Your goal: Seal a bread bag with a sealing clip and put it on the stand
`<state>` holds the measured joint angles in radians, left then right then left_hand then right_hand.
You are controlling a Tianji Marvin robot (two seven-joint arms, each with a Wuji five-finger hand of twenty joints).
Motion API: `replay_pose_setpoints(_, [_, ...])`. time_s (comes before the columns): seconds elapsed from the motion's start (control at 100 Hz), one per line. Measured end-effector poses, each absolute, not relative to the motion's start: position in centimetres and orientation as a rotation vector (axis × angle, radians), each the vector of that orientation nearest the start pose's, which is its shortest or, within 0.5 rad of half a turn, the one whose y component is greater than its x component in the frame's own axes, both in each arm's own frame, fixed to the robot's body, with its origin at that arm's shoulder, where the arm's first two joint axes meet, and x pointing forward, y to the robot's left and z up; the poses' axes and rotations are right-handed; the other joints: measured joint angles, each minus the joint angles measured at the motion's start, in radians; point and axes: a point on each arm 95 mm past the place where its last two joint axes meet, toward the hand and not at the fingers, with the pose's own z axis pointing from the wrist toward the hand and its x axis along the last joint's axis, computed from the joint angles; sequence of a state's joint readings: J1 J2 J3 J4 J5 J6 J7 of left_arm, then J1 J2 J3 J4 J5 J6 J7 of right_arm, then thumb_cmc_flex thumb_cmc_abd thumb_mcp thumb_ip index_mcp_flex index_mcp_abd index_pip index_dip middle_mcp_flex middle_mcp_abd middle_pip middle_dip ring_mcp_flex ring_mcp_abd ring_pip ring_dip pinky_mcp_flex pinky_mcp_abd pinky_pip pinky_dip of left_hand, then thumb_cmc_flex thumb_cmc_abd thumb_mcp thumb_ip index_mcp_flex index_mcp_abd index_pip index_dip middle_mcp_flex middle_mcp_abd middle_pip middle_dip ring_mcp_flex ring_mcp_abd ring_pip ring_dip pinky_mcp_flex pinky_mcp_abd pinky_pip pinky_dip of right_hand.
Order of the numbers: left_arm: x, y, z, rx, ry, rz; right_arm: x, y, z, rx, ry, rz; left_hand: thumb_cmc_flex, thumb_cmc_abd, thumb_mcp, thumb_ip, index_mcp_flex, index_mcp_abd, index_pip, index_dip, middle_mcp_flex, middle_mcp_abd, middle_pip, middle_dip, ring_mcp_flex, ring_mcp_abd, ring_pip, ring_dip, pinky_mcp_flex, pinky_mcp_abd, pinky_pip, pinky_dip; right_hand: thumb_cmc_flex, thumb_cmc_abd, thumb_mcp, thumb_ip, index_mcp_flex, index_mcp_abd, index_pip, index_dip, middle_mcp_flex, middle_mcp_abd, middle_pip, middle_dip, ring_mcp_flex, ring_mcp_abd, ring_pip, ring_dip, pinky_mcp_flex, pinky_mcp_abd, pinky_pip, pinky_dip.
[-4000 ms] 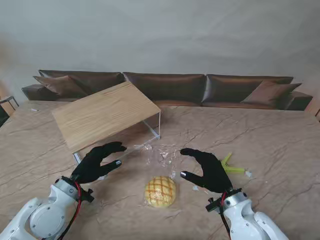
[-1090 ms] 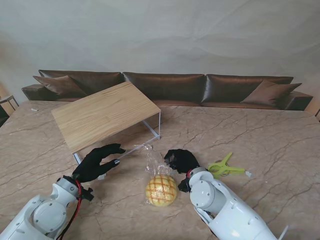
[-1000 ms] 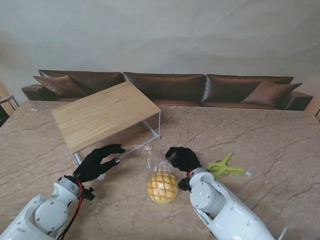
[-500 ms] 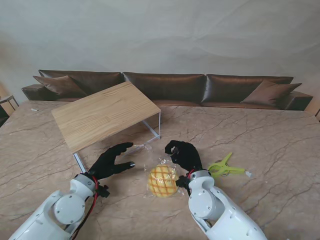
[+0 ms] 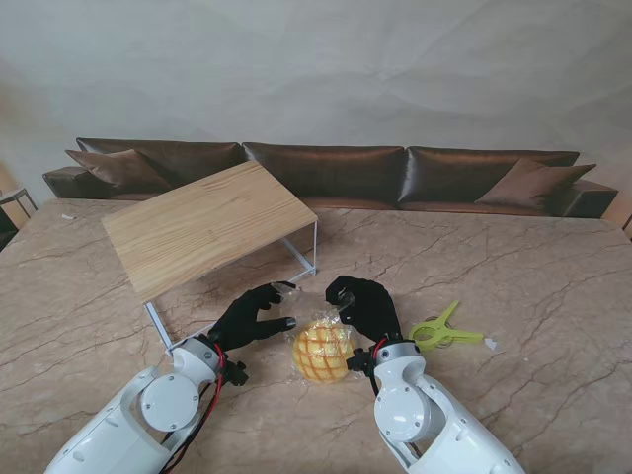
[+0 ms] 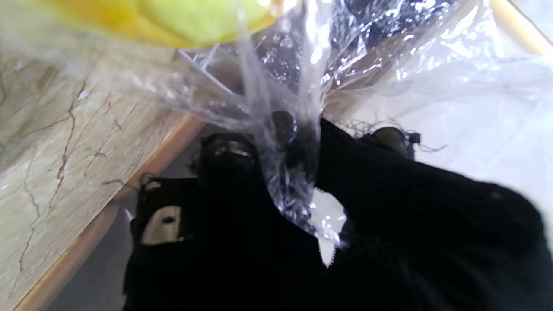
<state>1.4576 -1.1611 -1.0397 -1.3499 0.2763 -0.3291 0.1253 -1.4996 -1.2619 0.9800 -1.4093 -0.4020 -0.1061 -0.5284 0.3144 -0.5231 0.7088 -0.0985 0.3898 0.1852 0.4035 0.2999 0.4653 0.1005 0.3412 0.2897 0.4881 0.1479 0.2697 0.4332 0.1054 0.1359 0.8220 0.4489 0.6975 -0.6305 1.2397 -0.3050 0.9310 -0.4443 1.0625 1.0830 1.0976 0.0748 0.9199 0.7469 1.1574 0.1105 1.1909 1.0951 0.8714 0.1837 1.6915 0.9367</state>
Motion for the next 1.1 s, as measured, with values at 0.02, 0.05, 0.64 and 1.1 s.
replay_pose_setpoints(0.02, [40.4, -4.8, -37.1, -1.759, 1.166, -2.172, 38.9, 8.2, -35.8, -2.110, -0.992, -2.653, 0.000, -0.011, 0.007, -0.001, 0.000, -0.012, 0.027, 0.021, 0.011, -0.013, 0.006, 0.015, 0.008, 0.000, 0.013, 0.012, 0.001, 0.004, 0.010, 0.011, 0.000, 0.000, 0.000, 0.000, 0.000, 0.000, 0.000, 0.000, 0.000, 0.000, 0.000, 0.000, 0.000, 0.000, 0.000, 0.000, 0.000, 0.000, 0.000, 0.000])
replay_pose_setpoints(0.05, [40.4, -4.9, -37.1, -1.758, 1.155, -2.183, 38.9, 8.2, -35.8, -2.105, -0.990, -2.655, 0.000, -0.020, 0.013, -0.011, 0.000, -0.030, 0.077, 0.064, 0.014, -0.025, 0.017, 0.034, 0.020, 0.006, 0.027, 0.035, 0.003, 0.016, 0.026, 0.033, 0.000, 0.000, 0.000, 0.000, 0.000, -0.001, 0.000, 0.000, 0.000, 0.000, 0.000, 0.000, 0.000, 0.000, 0.000, 0.000, 0.000, 0.000, 0.000, 0.000])
replay_pose_setpoints(0.64, [40.1, -7.4, -37.0, -1.830, 0.922, -2.349, 38.6, 8.2, -35.7, -2.050, -0.925, -2.620, 0.561, 0.117, -0.042, -0.112, 0.206, -0.402, 0.591, 0.336, 0.587, -0.141, 0.181, 0.516, 0.452, 0.119, 0.533, 0.508, 0.154, 0.108, 0.381, 0.434, 0.000, -0.004, 0.006, -0.004, 0.000, -0.001, 0.000, -0.113, 0.001, 0.000, 0.001, -0.028, 0.010, 0.000, -0.043, -0.029, 0.002, 0.002, -0.002, 0.000])
replay_pose_setpoints(1.1, [40.3, -7.6, -36.8, -1.811, 0.897, -2.398, 38.5, 5.7, -34.6, -2.064, -0.735, -2.620, 0.599, 0.136, -0.093, -0.126, 0.254, -0.421, 0.514, 0.482, 0.633, -0.118, 0.236, 0.436, 0.573, 0.130, 0.585, 0.480, 0.240, 0.185, 0.468, 0.448, -0.083, -0.121, 0.053, -0.027, -0.043, 0.076, -0.039, -0.839, 0.017, -0.060, -0.200, -0.277, -0.108, 0.019, -0.422, -0.285, -0.236, 0.034, -0.261, -0.042])
